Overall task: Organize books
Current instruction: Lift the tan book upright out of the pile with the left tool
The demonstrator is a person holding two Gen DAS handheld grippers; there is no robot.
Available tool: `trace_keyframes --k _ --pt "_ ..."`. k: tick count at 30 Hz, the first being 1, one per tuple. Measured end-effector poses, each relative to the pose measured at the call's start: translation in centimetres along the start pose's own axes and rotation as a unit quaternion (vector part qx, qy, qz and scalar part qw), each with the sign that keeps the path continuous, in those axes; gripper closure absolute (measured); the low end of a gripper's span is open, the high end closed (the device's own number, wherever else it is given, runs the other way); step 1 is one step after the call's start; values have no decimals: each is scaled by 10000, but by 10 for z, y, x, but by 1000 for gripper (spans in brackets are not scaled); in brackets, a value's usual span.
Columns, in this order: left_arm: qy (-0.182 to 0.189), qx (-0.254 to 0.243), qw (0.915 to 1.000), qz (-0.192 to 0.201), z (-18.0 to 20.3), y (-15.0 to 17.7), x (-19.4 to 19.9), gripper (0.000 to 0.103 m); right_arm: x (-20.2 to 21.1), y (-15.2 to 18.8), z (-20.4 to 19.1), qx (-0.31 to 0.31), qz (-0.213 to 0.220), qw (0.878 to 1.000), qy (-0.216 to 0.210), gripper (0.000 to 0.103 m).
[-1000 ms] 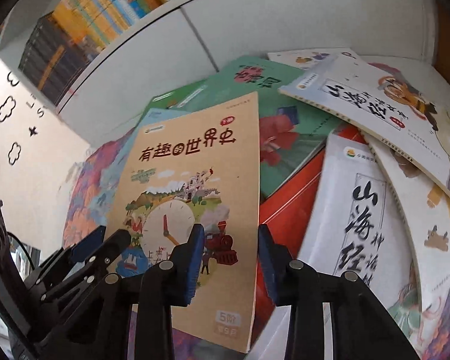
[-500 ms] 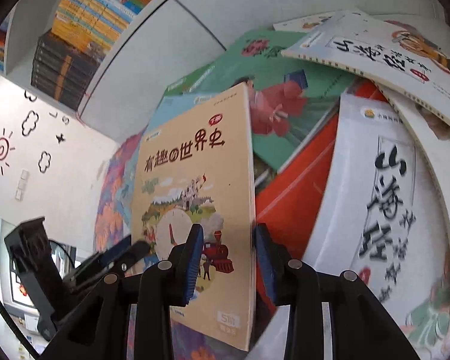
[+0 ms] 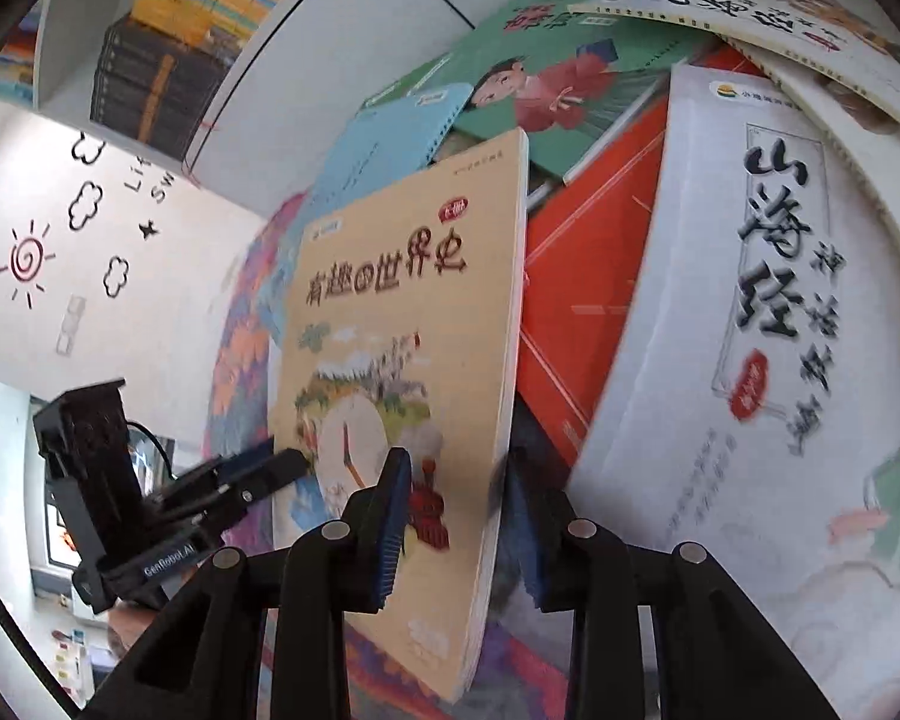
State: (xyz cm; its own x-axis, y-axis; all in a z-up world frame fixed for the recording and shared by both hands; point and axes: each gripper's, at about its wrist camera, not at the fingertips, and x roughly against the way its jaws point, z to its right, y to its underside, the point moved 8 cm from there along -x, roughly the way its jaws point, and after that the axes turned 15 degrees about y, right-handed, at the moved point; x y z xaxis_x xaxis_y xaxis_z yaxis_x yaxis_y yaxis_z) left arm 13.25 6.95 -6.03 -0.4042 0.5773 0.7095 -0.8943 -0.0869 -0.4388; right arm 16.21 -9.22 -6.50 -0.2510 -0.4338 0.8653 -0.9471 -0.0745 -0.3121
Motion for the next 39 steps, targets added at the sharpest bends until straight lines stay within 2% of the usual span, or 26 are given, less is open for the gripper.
trace_keyframes --k 2,8,14,17,20,23,26,27,30,31,32,34,36,38,39 --pt "37 164 9999 6 -1 -1 1 68 -7 -5 -5 66 148 9997 170 74" --pt "-427 -107 9989 143 7 2 16 71 3 2 -15 -60 360 9988 316 78" --pt "-588 -304 9975 265 13 -6 42 71 25 10 -38 255 549 9972 449 78" --pt "-513 -286 9978 302 13 -9 55 71 34 12 -47 410 629 9958 518 78" --pt "-385 -239 9982 387 13 -8 70 70 44 15 -55 482 712 9955 395 78" --pt "-467 -317 9970 532 9 -6 87 73 53 19 -68 684 849 9934 352 78" --pt "103 -369 9974 604 24 -4 98 74 60 24 -93 895 918 9917 56 79" --pt "110 -426 9971 616 28 -4 103 74 59 27 -105 1033 889 9907 37 81" --pt "-370 -738 9940 711 31 -1 117 71 55 33 -124 1400 1029 9817 779 81" --pt "-477 -762 9941 611 26 2 116 71 48 36 -124 1372 828 9844 724 81" --pt "-557 -710 9946 513 18 4 114 71 41 38 -119 1274 668 9870 720 81" --pt "-793 -423 9953 365 -10 8 105 70 24 38 -99 1108 480 9875 1011 81" --pt "-1005 -43 9947 229 -44 15 91 70 8 39 -77 851 341 9907 1004 81" --pt "-775 260 9966 108 -63 20 76 70 -5 41 -60 470 165 9971 580 81" --pt "-516 448 9976 97 -70 23 68 68 -8 41 -56 403 122 9980 481 81"
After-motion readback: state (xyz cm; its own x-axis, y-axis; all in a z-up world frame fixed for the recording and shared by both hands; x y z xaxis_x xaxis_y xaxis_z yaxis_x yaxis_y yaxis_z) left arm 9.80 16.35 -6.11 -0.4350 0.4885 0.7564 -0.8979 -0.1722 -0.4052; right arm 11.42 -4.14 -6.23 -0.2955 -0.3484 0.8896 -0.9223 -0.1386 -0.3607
